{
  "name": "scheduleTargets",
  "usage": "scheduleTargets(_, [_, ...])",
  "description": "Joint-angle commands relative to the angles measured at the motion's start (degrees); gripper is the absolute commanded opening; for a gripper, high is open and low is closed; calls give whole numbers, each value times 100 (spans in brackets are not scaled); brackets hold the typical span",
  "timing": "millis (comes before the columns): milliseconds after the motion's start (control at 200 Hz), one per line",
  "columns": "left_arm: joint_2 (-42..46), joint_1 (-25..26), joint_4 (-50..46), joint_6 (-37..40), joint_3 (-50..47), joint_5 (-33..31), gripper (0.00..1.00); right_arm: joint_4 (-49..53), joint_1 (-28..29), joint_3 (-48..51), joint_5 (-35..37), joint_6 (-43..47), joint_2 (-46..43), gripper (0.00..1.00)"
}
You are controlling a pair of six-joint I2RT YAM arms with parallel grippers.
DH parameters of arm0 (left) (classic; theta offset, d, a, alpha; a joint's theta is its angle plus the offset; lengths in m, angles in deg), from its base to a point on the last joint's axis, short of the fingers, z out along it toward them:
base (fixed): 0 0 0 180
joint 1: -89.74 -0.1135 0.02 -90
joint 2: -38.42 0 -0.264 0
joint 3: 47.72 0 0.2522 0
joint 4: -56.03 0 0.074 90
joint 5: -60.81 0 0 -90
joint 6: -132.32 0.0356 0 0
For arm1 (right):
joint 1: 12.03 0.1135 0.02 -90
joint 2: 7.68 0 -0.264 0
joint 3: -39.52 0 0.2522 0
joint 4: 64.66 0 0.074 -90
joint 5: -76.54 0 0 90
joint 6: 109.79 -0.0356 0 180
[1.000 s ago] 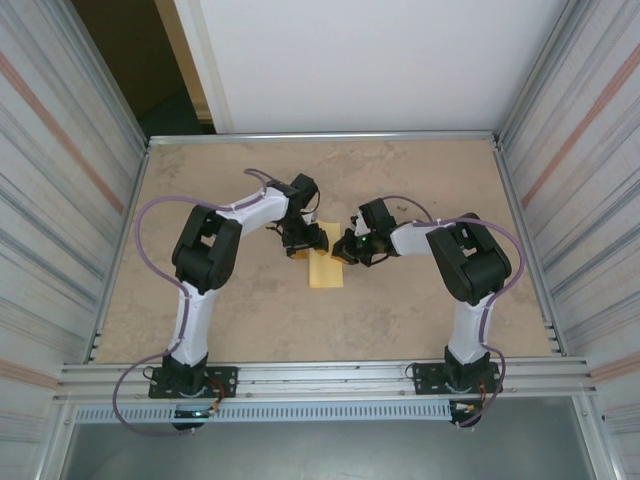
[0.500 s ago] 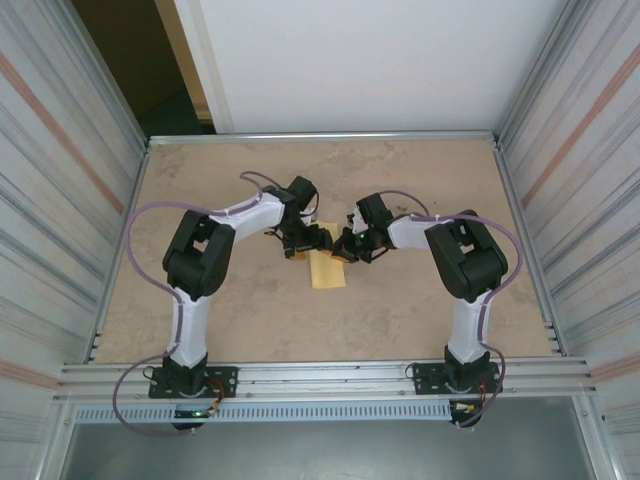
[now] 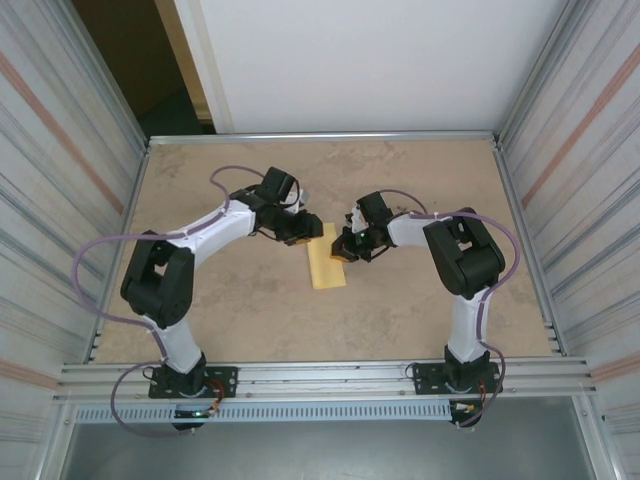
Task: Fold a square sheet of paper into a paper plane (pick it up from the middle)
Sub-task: Hold the square sheet of paper at the center of the table, then first fold the square sheet of paper in half at the center of the table.
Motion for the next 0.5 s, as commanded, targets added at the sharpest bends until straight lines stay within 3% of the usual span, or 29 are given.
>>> scheduleTargets(0, [-352,59,370,-51,-55,490,31,775,50,291,869,118,658,8])
scheduleTargets(210, [-815,167,356,-2,61,680,17,824,51,311,940,114,711,6])
scheduleTargets(496, [-1223,199,-30,209,316,561,9,976,51,242,958,223,734,6])
